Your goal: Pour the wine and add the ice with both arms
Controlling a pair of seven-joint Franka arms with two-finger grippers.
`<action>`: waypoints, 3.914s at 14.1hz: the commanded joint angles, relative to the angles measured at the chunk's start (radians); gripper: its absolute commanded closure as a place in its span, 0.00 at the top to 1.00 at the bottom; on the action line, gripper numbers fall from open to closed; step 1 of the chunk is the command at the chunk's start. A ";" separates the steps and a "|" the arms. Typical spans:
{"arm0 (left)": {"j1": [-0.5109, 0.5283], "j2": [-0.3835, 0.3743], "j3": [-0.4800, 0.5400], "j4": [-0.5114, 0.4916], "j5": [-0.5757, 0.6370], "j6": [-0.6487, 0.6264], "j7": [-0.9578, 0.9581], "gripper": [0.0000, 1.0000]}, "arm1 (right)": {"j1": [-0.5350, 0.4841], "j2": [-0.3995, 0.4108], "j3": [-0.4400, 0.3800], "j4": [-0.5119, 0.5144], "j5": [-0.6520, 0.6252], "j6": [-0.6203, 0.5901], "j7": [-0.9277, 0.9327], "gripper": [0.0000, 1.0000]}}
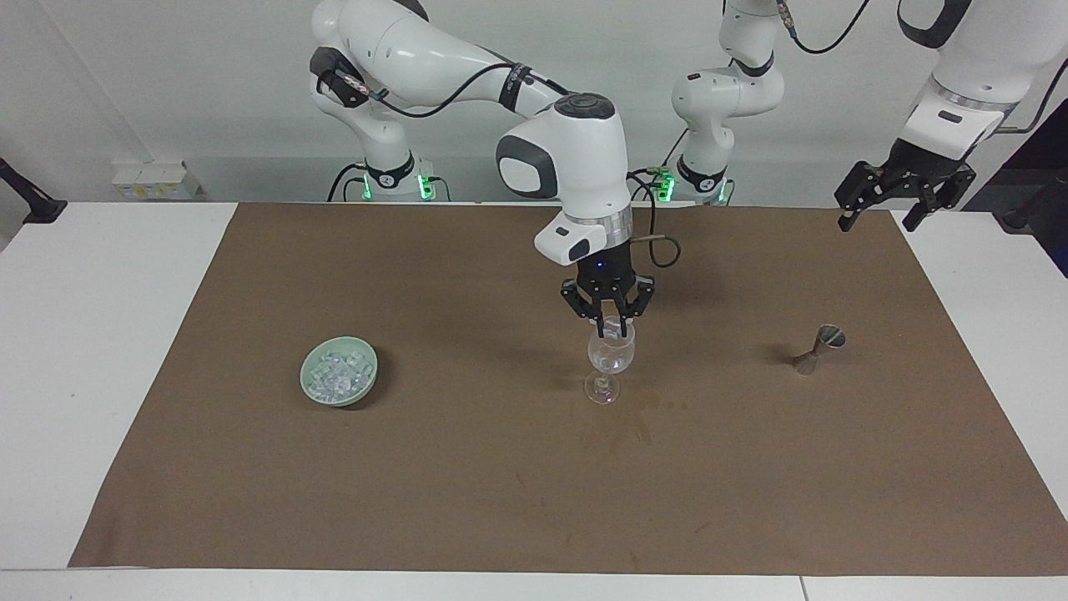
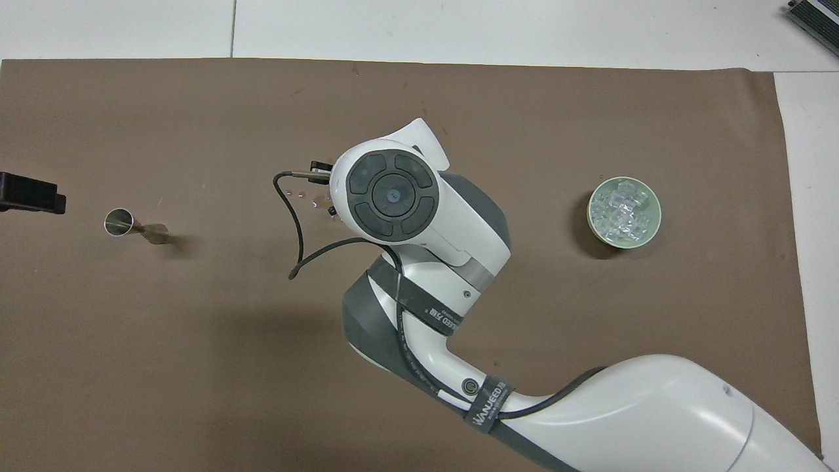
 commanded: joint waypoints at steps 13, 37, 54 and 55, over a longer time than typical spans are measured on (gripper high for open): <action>-0.003 0.003 0.001 0.008 0.020 0.009 -0.004 1.00 | 0.005 0.031 0.017 0.026 -0.038 0.035 0.029 0.36; 0.002 0.003 0.002 0.005 0.009 0.009 -0.007 1.00 | -0.041 -0.234 -0.331 0.029 0.246 -0.206 -0.250 1.00; -0.013 0.006 0.002 0.006 0.009 0.006 -0.007 1.00 | -0.044 -0.597 -0.817 -0.170 0.548 -0.619 -0.861 1.00; -0.013 0.006 0.002 0.006 0.009 0.006 -0.007 1.00 | -0.058 -0.614 -0.821 -0.203 0.548 -0.606 -0.878 1.00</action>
